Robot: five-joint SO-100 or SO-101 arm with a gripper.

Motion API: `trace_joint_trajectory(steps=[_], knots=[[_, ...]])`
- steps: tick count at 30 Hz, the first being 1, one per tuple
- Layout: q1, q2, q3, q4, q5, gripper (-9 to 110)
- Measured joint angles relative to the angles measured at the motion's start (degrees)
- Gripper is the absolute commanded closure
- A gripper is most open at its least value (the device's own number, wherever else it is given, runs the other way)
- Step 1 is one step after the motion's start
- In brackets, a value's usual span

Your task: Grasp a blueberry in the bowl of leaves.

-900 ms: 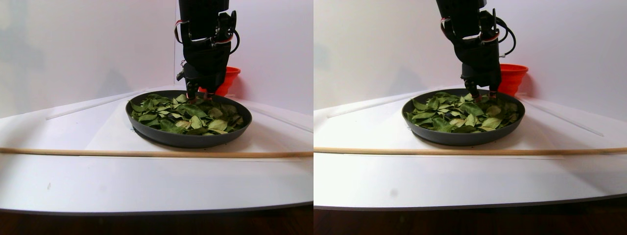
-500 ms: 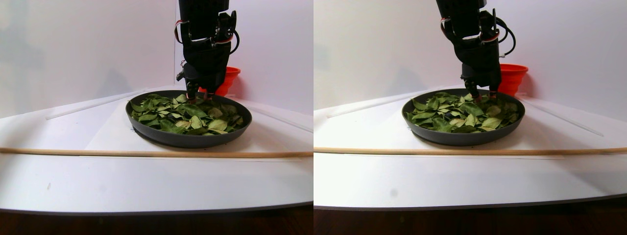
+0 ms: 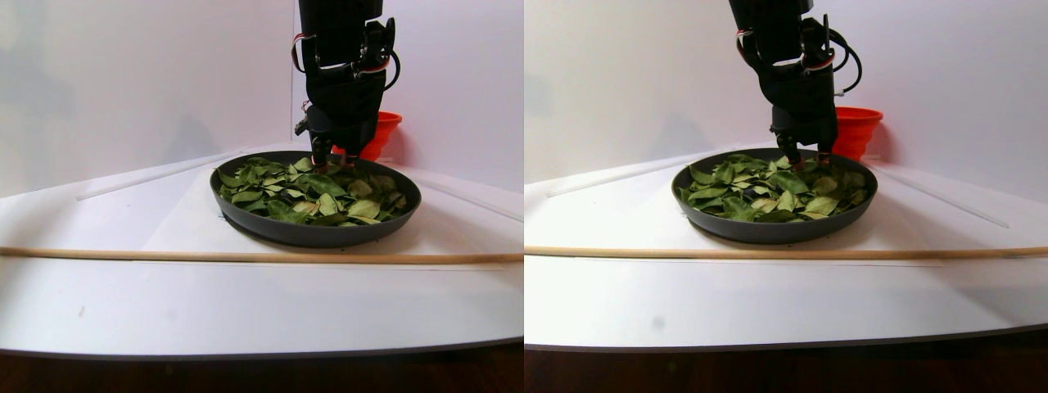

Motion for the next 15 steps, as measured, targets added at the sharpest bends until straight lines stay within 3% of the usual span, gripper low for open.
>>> trace_joint_trajectory(steps=[15], knots=[[-1.1, 1.4, 2.1, 0.0, -0.4, 86]])
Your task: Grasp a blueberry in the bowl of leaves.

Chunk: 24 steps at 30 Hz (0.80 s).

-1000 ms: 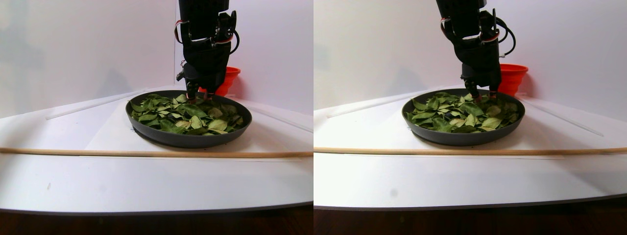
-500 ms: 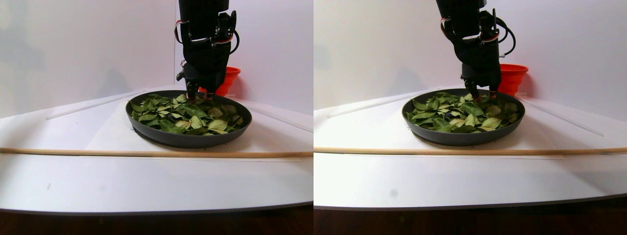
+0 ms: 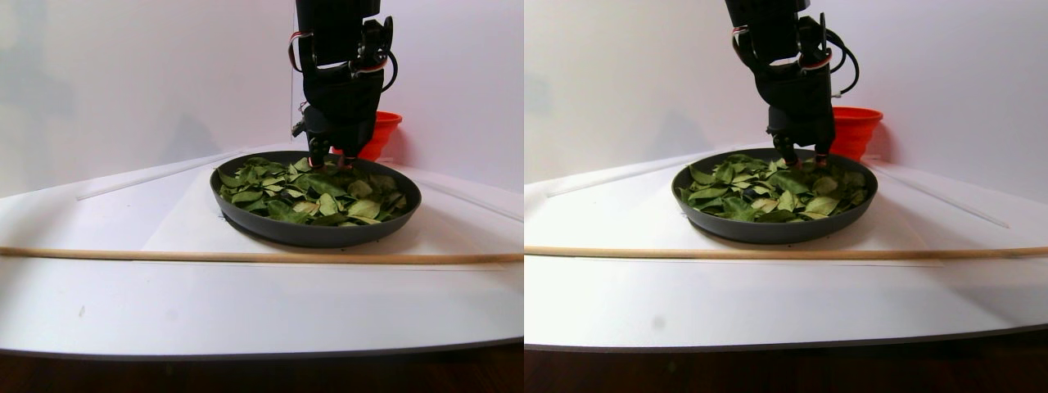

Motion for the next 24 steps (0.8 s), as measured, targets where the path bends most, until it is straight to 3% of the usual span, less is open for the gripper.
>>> trace_joint_trajectory(steps=[24], knots=[[-2.2, 5.1, 2.3, 1.1, 0.4, 86]])
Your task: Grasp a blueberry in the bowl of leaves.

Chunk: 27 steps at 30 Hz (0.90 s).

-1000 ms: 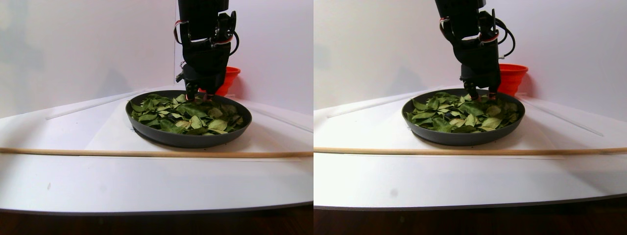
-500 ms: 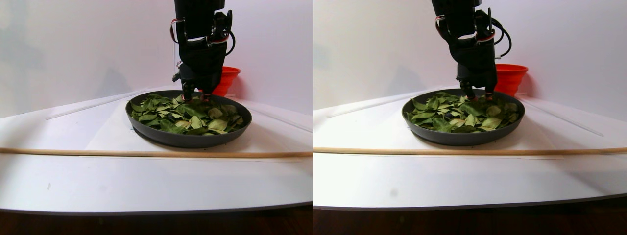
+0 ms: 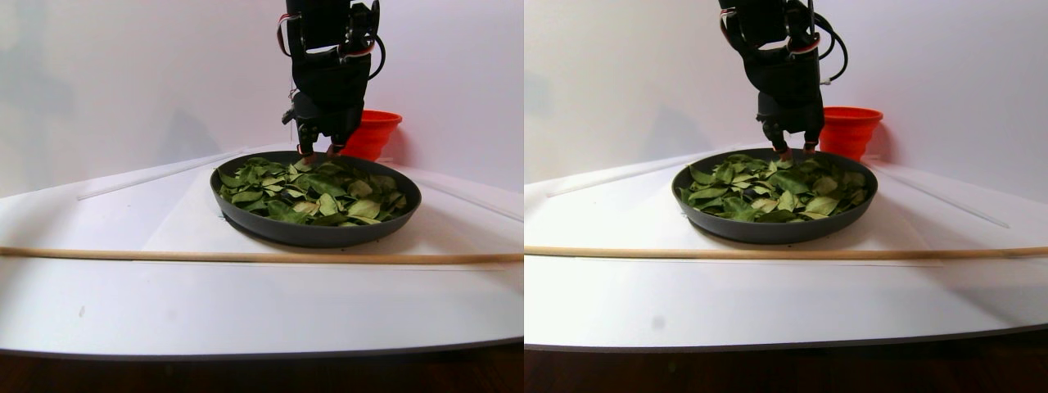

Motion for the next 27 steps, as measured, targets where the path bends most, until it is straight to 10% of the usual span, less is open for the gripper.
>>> trace_joint_trajectory(steps=[27], knots=[[-4.4, 2.7, 1.4, 5.9, 4.2, 86]])
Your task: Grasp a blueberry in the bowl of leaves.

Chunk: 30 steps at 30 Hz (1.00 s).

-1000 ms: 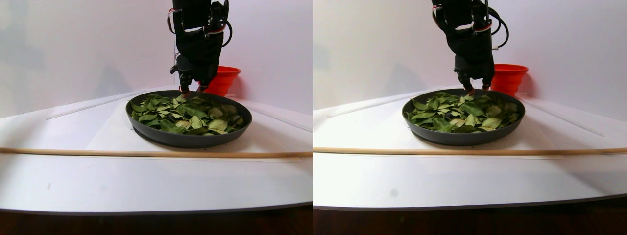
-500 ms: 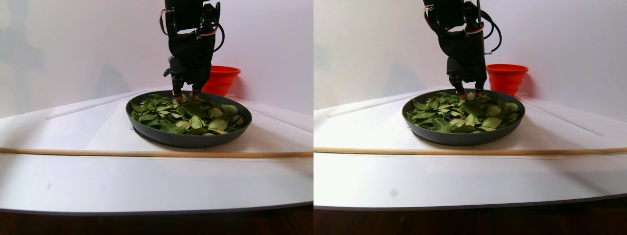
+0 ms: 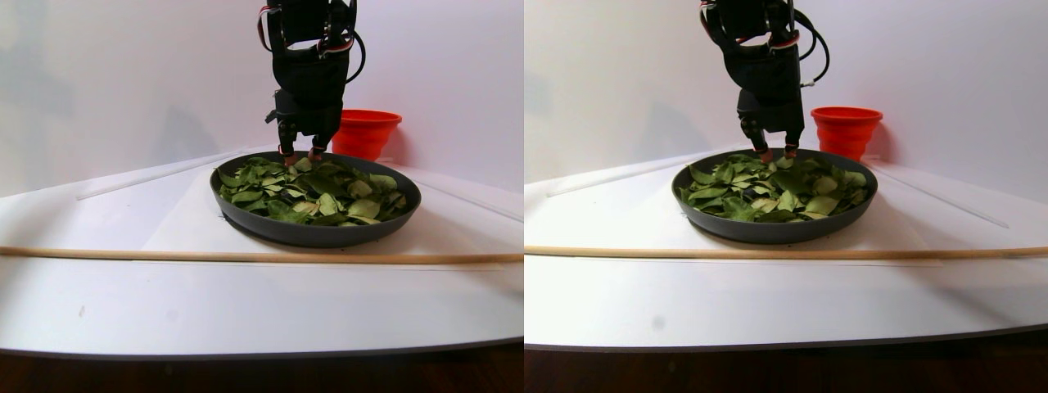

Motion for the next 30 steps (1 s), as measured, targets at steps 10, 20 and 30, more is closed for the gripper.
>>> trace_joint_trajectory(steps=[10, 20, 30], knots=[[-1.7, 0.0, 0.0, 1.2, 2.1, 85], [-2.9, 0.0, 0.0, 2.1, 3.7, 85], [-4.4, 0.0, 0.0, 2.1, 4.7, 85]])
